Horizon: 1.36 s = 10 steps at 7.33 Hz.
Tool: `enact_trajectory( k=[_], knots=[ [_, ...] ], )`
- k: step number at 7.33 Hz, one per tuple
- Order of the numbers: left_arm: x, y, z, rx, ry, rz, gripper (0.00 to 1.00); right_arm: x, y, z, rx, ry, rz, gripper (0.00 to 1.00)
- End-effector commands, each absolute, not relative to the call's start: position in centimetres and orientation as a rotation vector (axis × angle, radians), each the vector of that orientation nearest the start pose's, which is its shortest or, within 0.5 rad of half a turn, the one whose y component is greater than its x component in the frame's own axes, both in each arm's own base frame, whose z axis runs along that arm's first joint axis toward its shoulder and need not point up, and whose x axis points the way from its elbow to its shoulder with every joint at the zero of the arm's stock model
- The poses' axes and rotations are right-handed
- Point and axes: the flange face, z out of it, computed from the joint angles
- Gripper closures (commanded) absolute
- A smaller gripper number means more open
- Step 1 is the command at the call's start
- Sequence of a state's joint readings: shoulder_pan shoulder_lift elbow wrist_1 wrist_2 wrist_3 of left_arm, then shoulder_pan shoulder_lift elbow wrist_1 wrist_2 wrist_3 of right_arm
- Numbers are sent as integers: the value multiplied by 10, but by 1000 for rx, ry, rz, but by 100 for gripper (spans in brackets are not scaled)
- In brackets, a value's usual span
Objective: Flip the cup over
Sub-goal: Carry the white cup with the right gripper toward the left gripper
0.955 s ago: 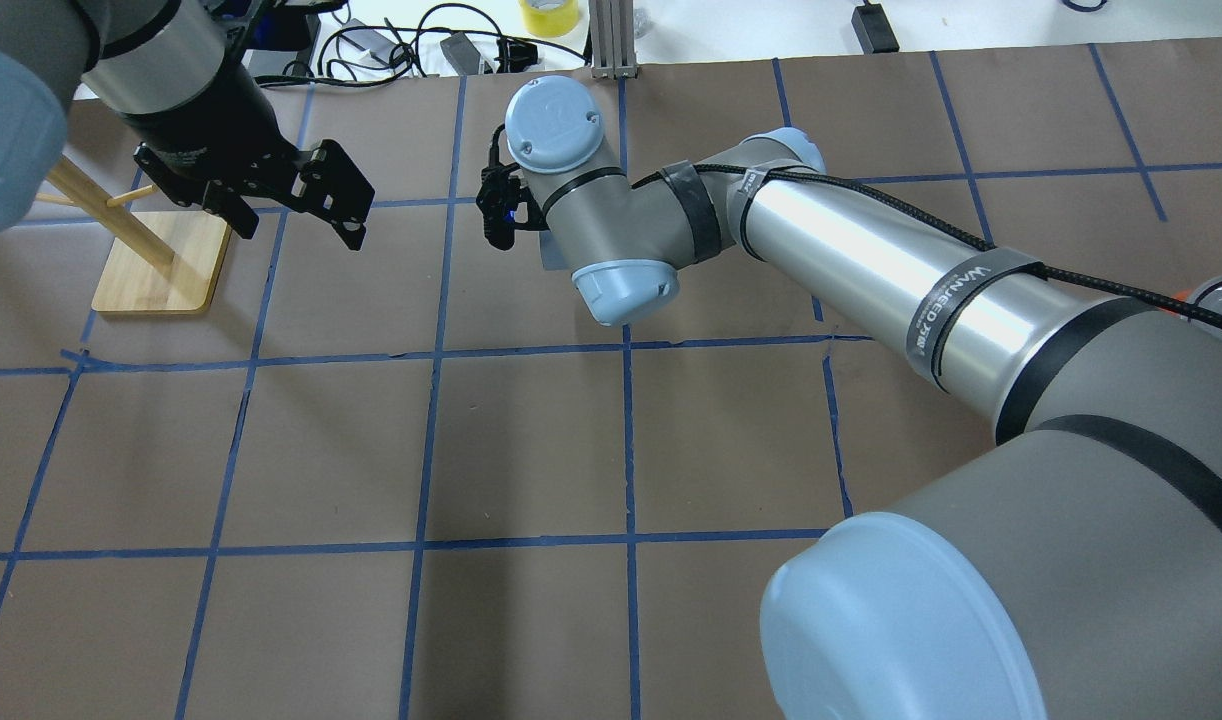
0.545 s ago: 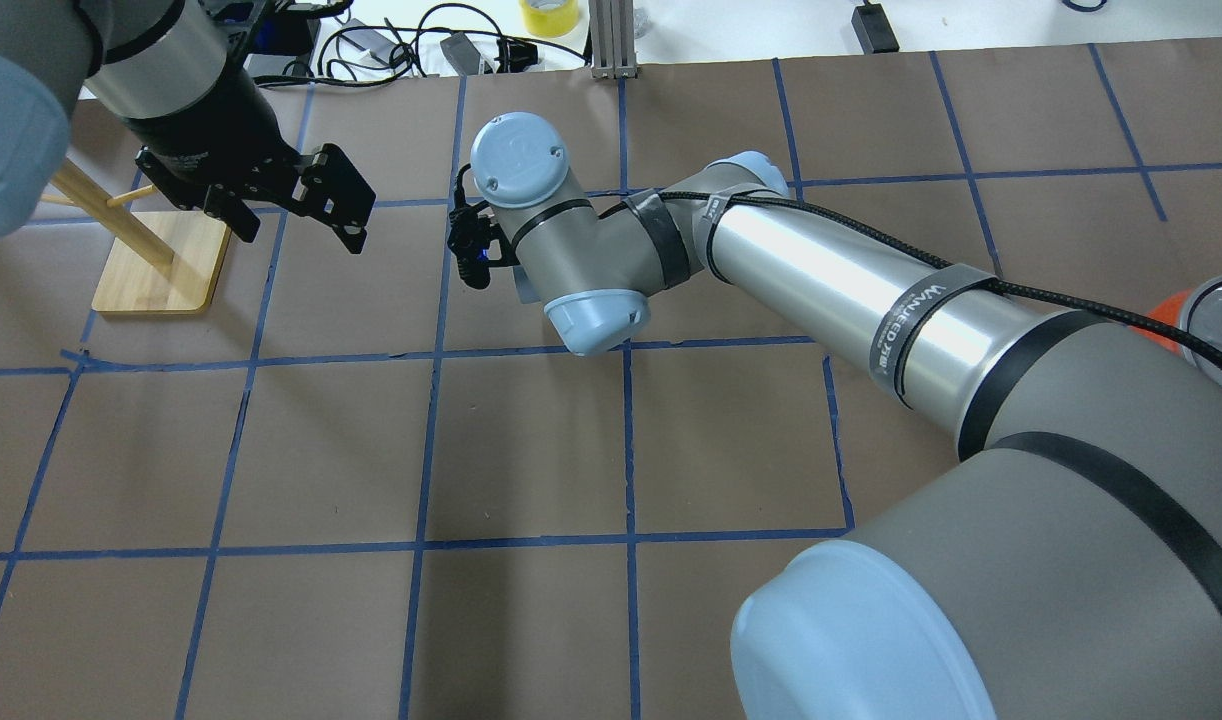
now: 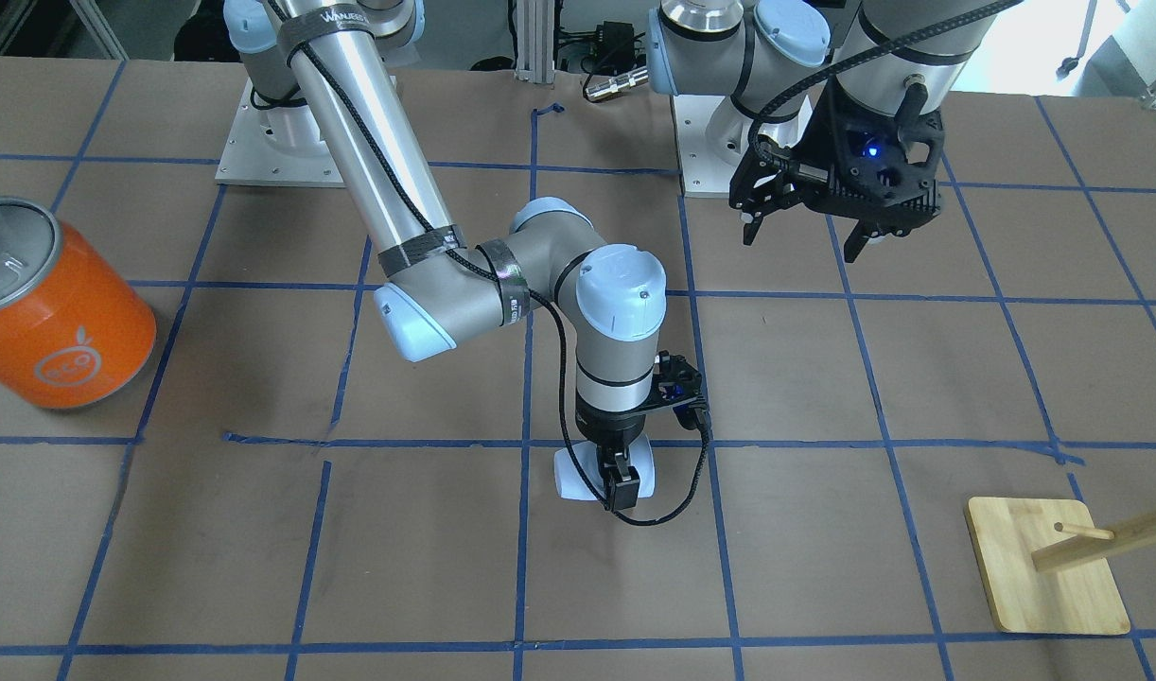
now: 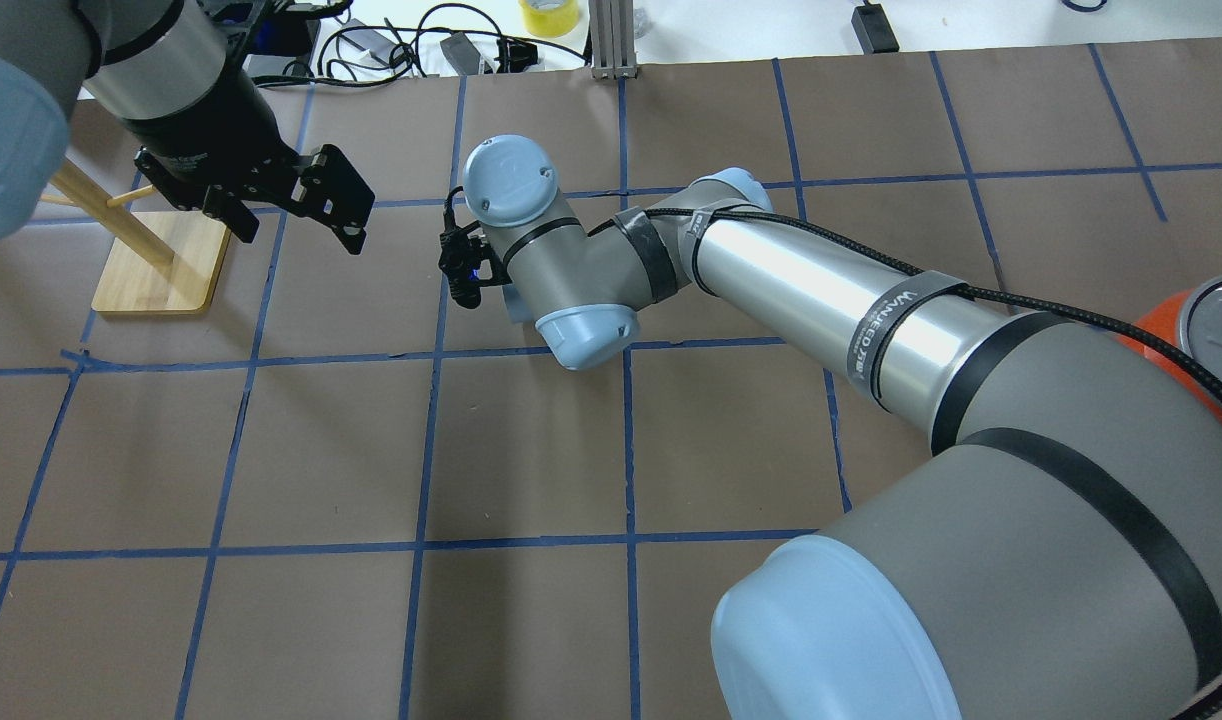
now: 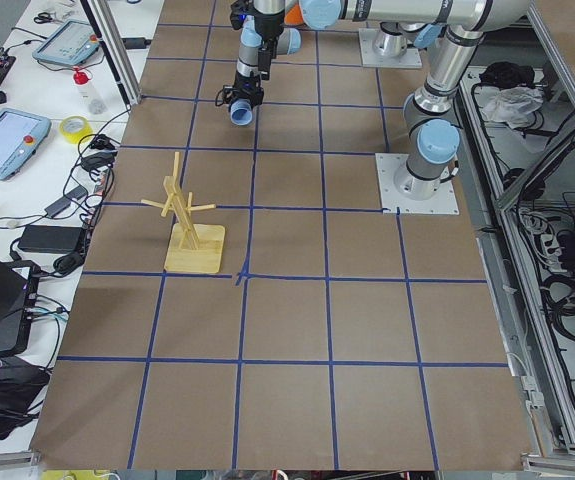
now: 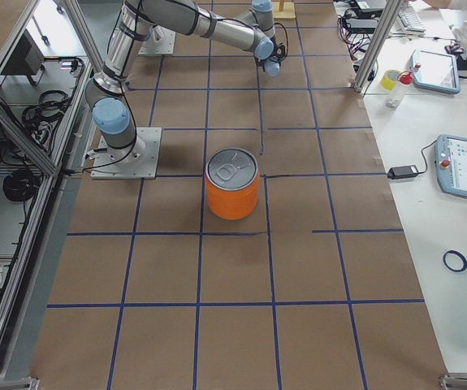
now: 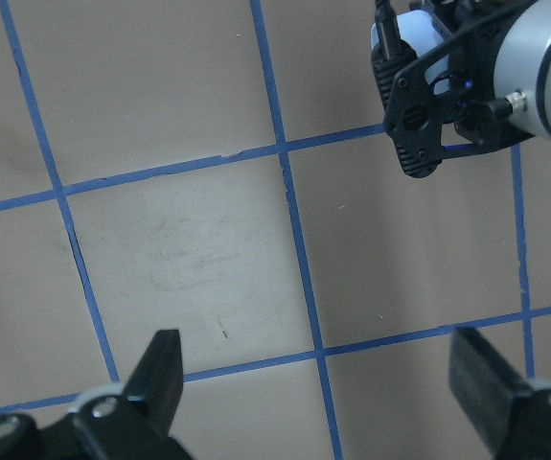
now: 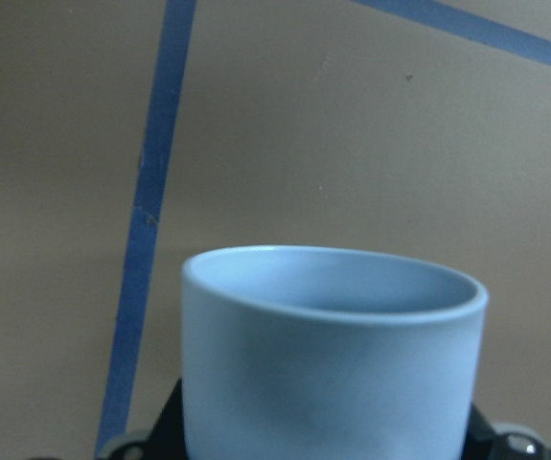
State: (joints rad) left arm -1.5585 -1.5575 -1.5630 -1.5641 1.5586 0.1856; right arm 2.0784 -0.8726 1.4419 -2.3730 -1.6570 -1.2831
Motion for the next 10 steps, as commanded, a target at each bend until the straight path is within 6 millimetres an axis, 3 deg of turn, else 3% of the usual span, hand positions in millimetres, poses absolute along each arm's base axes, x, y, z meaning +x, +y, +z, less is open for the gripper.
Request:
enact_trajectory(
  k=[1, 3, 7, 9, 10],
  knots=[
    [-129, -490, 499, 273, 3139, -45, 0, 462, -571, 200, -2558, 2074, -297, 19],
    [-129, -491, 499, 271, 3142, -46, 0, 462, -571, 200, -2556, 2076, -297, 2],
    [-129, -491, 498, 271, 3141, -41, 0, 462, -571, 211, -2540, 2101, -325, 0],
    [-129, -492, 495, 261, 3145, -34, 0, 460, -572, 232, -2467, 2205, -371, 0],
    [-130, -493, 495, 264, 3143, -43, 0, 457, -569, 259, -2337, 2329, -429, 0]
  ],
)
